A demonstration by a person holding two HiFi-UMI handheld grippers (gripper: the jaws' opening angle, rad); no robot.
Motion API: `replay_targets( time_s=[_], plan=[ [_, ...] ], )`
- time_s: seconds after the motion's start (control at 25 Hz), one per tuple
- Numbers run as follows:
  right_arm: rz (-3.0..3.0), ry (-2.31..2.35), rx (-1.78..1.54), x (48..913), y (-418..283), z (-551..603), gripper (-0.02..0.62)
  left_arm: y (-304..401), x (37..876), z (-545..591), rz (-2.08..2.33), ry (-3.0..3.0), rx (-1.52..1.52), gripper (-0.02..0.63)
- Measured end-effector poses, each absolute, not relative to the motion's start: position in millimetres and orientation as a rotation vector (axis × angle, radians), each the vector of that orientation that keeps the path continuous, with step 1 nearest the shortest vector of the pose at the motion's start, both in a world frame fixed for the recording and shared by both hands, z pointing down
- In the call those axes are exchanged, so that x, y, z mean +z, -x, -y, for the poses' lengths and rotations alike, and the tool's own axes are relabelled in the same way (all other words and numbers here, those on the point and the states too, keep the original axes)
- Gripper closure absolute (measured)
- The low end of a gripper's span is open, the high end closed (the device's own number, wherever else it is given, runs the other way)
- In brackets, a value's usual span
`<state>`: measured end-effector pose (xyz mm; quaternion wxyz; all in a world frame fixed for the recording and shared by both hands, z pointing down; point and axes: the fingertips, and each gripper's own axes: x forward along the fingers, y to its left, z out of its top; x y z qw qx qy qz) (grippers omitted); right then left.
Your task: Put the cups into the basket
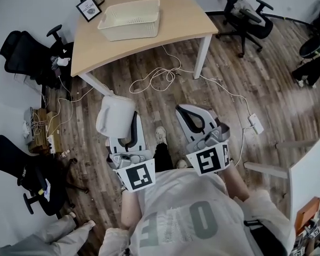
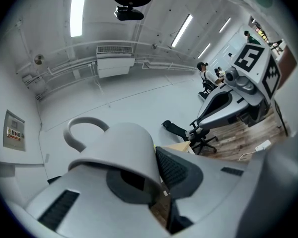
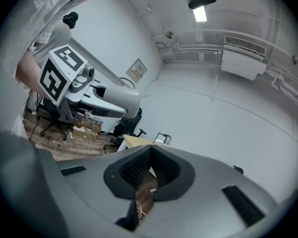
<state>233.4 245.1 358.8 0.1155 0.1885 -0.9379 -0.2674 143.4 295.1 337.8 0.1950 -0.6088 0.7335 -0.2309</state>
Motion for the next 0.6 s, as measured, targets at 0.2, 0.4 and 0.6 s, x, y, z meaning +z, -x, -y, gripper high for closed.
replay_targets(
  time_s=[0.2, 0.4, 0.6],
  plan=[
    [2.724, -0.573, -0.789, 357.9, -209.3, -213.3, 0.598, -118.2, 340.6, -257.3, -2.048, 1.723, -0.613, 0.56],
    [2.723, -0.53, -0.81, 349.1, -172.9, -181.9, 0.598, -87.8, 334.0, -224.1, -2.037, 1.735, -0.566, 0.56],
    [2.731, -0.543, -0.774, 347.2, -124.1, -150.1, 0.598, -40.6, 331.1, -195.6, -2.048, 1.721, -0.543, 0.56]
  ],
)
